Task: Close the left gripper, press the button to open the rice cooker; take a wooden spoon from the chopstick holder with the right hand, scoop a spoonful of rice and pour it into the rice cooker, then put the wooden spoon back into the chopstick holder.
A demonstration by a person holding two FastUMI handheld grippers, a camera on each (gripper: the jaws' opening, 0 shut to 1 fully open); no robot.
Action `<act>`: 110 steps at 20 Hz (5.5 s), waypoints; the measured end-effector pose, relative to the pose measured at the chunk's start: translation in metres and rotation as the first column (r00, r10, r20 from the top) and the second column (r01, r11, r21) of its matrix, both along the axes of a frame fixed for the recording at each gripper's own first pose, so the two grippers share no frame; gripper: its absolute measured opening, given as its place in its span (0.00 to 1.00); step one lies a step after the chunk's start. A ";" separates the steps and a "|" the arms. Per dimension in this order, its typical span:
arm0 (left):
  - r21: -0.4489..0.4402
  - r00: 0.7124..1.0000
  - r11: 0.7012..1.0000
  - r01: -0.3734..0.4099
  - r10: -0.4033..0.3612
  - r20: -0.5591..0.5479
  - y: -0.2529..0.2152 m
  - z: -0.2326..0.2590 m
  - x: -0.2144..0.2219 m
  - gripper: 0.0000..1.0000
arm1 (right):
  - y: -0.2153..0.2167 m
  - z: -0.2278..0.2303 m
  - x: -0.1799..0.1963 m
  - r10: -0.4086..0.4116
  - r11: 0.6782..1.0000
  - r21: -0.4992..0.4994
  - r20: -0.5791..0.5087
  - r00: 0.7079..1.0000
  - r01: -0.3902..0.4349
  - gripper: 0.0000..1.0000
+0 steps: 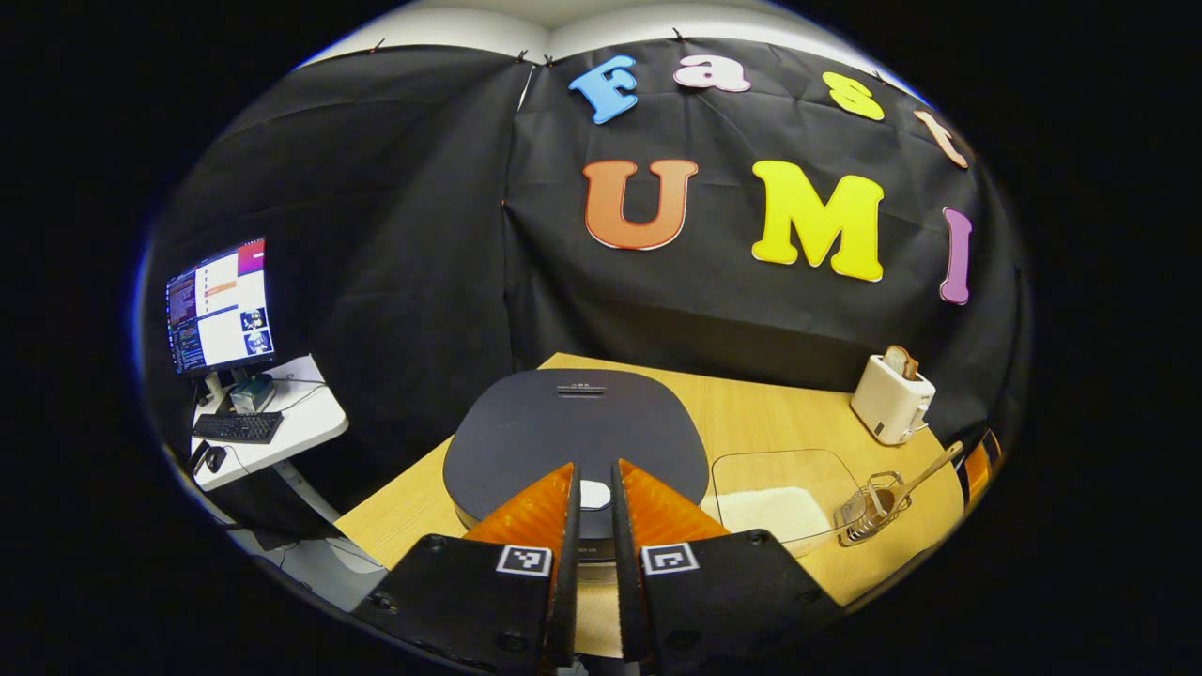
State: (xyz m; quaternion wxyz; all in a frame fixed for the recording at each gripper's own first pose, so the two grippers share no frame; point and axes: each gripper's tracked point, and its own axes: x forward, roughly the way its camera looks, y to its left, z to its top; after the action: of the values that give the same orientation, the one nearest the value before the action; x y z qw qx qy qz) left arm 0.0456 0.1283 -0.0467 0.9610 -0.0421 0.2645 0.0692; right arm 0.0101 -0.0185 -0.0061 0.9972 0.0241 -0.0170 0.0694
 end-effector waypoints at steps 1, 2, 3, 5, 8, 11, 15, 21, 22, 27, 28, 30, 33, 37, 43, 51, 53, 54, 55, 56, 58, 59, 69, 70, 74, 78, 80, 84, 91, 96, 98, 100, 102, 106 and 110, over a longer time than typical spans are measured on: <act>-0.001 1.000 1.000 -0.002 0.002 -0.027 0.004 -0.003 0.002 0.18 | -0.003 -0.001 0.001 -0.006 1.000 0.004 -0.001 1.000 0.006 0.95; -0.002 0.999 1.000 -0.001 0.001 -0.052 0.007 -0.007 0.005 0.11 | -0.006 -0.001 0.001 -0.011 1.000 0.008 0.000 1.000 0.011 0.91; 0.007 0.997 1.000 -0.001 0.001 -0.077 0.010 -0.010 0.007 0.09 | -0.008 -0.001 0.002 -0.017 1.000 0.013 0.000 1.000 0.017 0.95; 0.006 0.993 1.000 0.014 -0.013 -0.120 0.010 -0.018 0.009 0.03 | -0.009 -0.004 0.005 -0.018 1.000 0.024 -0.003 1.000 0.018 0.95; -0.016 0.986 1.000 0.027 -0.029 -0.164 0.008 -0.028 0.012 0.03 | -0.005 -0.010 0.008 -0.006 1.000 0.024 -0.023 1.000 0.007 0.91; -0.022 0.983 1.000 0.016 -0.019 -0.184 0.012 -0.031 0.012 0.03 | -0.004 -0.012 0.010 -0.003 1.000 0.022 -0.022 1.000 0.004 0.91; -0.081 0.970 0.997 0.013 -0.032 -0.240 0.007 -0.038 0.009 0.03 | -0.006 -0.018 0.015 -0.002 0.999 0.033 -0.030 1.000 0.003 0.91; 0.002 0.970 1.000 0.006 -0.005 -0.243 0.012 -0.042 0.008 0.03 | -0.016 -0.021 0.017 -0.013 0.998 0.058 -0.036 0.999 0.015 0.95; -0.008 0.972 1.000 -0.005 0.003 -0.234 0.011 -0.041 0.006 0.03 | -0.016 -0.021 0.016 -0.015 0.998 0.067 -0.034 0.999 0.017 0.95; -0.048 0.982 0.998 -0.034 0.024 -0.189 0.011 -0.026 0.007 0.03 | -0.027 -0.006 0.005 -0.042 0.998 0.041 -0.003 0.999 0.042 0.95; -0.037 0.986 0.999 -0.030 0.023 -0.168 0.012 -0.019 0.009 0.03 | -0.030 -0.002 0.002 -0.049 0.999 0.025 0.009 0.999 0.048 0.90; -0.011 0.994 0.999 -0.038 0.037 -0.104 0.015 -0.002 0.017 0.03 | -0.038 0.004 -0.002 -0.071 0.998 0.006 0.024 0.997 0.070 0.95; 0.044 1.000 0.999 -0.026 0.025 0.012 0.015 0.026 0.026 0.03 | -0.036 0.010 -0.006 -0.061 0.998 0.003 0.035 0.998 0.061 0.91; 0.085 0.988 0.996 0.025 -0.038 0.151 -0.003 0.058 0.036 0.51 | -0.040 0.017 -0.014 -0.071 0.997 -0.027 0.055 0.996 0.073 0.91; 0.131 0.960 0.991 -0.038 0.000 0.281 -0.002 0.088 0.026 1.00 | -0.048 0.024 -0.023 -0.097 0.994 -0.052 0.075 0.992 0.101 0.91; 0.117 0.926 0.992 -0.036 -0.011 0.377 -0.018 0.070 -0.028 0.99 | -0.057 0.009 -0.028 -0.098 0.994 -0.054 0.030 0.995 0.099 0.95; 0.123 0.916 0.992 -0.034 -0.018 0.401 -0.024 0.067 -0.034 0.99 | -0.059 0.002 -0.028 -0.101 0.994 -0.051 0.006 0.995 0.101 0.95; 0.119 0.911 0.992 -0.037 -0.016 0.412 -0.027 0.066 -0.037 0.99 | -0.061 -0.003 -0.028 -0.105 0.993 -0.055 -0.006 0.994 0.105 0.95; 0.110 0.908 0.993 -0.033 -0.016 0.418 -0.033 0.064 -0.038 0.99 | -0.063 -0.006 -0.029 -0.112 0.992 -0.060 -0.017 0.994 0.110 0.91; 0.100 0.906 0.995 -0.025 -0.019 0.422 -0.039 0.060 -0.039 0.99 | -0.065 -0.011 -0.028 -0.116 0.991 -0.064 -0.027 0.993 0.114 0.91; 0.083 0.904 0.996 -0.014 -0.023 0.427 -0.046 0.054 -0.039 0.99 | -0.067 -0.023 -0.026 -0.123 0.990 -0.071 -0.056 0.991 0.119 0.91; 0.079 0.903 0.997 -0.008 -0.027 0.429 -0.051 0.051 -0.038 0.99 | -0.069 -0.032 -0.024 -0.127 0.990 -0.075 -0.078 0.989 0.121 0.95; 0.090 0.895 0.996 0.020 -0.058 0.442 -0.064 0.040 -0.036 0.99 | -0.064 -0.103 0.041 -0.100 0.994 0.019 -0.302 0.948 0.111 0.95; 0.089 0.895 0.996 0.021 -0.059 0.443 -0.064 0.039 -0.034 0.99 | -0.064 -0.106 0.050 -0.100 0.993 0.025 -0.312 0.945 0.113 0.96; 0.080 0.905 0.996 0.030 -0.061 0.421 -0.062 0.027 -0.032 0.99 | -0.064 -0.115 0.081 -0.118 0.991 0.023 -0.336 0.934 0.134 0.96; 0.111 0.918 0.994 0.011 -0.054 0.393 -0.050 0.017 -0.032 0.99 | -0.066 -0.125 0.100 -0.145 0.987 0.012 -0.355 0.924 0.160 0.92; 0.118 0.911 0.993 0.007 -0.054 0.409 -0.047 0.019 -0.031 0.99 | -0.065 -0.124 0.101 -0.152 0.986 0.012 -0.353 0.923 0.167 0.77; 0.127 0.904 0.992 -0.004 -0.051 0.425 -0.037 0.016 -0.029 0.99 | -0.065 -0.118 0.103 -0.185 0.980 0.003 -0.337 0.923 0.198 0.46; 0.102 0.917 0.994 0.036 -0.074 0.393 -0.045 0.008 -0.032 0.99 | -0.048 -0.104 0.104 -0.190 0.980 -0.003 -0.299 0.935 0.199 0.09; 0.099 0.907 0.994 0.048 -0.085 0.413 -0.047 0.020 -0.037 0.99 | -0.040 -0.082 0.105 -0.196 0.980 -0.025 -0.276 0.941 0.197 0.00; 0.094 0.904 0.994 0.050 -0.085 0.420 -0.043 0.023 -0.039 0.99 | -0.040 -0.066 0.106 -0.208 0.978 -0.023 -0.257 0.944 0.209 0.00; 0.084 0.907 0.996 0.042 -0.073 0.415 -0.038 0.023 -0.040 0.99 | -0.035 -0.044 0.107 -0.211 0.977 -0.035 -0.234 0.949 0.209 0.00; 0.079 0.908 0.996 0.033 -0.063 0.414 -0.030 0.025 -0.043 0.99 | -0.025 -0.018 0.112 -0.202 0.979 -0.054 -0.208 0.957 0.195 0.00; 0.082 0.905 0.997 0.016 -0.049 0.423 -0.015 0.031 -0.048 0.99 | 0.025 0.021 0.128 -0.122 0.992 -0.057 -0.184 0.975 0.113 0.00; 0.106 0.910 0.994 -0.009 -0.035 0.413 0.002 0.030 -0.053 0.99 | 0.088 0.007 0.144 -0.031 0.995 -0.098 -0.231 0.972 0.009 0.00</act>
State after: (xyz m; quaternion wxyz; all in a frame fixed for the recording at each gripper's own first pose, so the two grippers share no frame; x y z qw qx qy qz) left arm -0.0072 0.1304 -0.0163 0.9965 -0.0032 0.0511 0.0662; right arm 0.1546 0.0692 0.0010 0.9929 -0.0163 0.1028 0.0567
